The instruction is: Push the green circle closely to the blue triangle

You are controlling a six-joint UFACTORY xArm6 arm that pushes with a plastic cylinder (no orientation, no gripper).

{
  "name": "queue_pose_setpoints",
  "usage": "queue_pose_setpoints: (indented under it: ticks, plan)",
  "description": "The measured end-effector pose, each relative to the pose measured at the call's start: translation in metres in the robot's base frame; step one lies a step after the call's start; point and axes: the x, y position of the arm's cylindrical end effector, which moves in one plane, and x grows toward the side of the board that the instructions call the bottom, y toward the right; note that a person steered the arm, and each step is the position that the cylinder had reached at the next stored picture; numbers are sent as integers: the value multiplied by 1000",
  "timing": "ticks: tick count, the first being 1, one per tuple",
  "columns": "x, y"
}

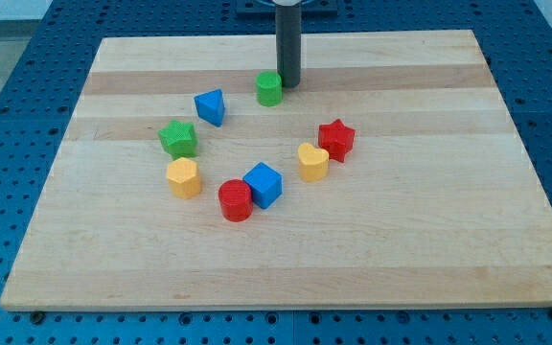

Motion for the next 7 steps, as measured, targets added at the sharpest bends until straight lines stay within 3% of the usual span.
queue_pose_setpoints:
  ticks: [4, 7]
  plan:
    - [-18, -21]
    - [13, -127]
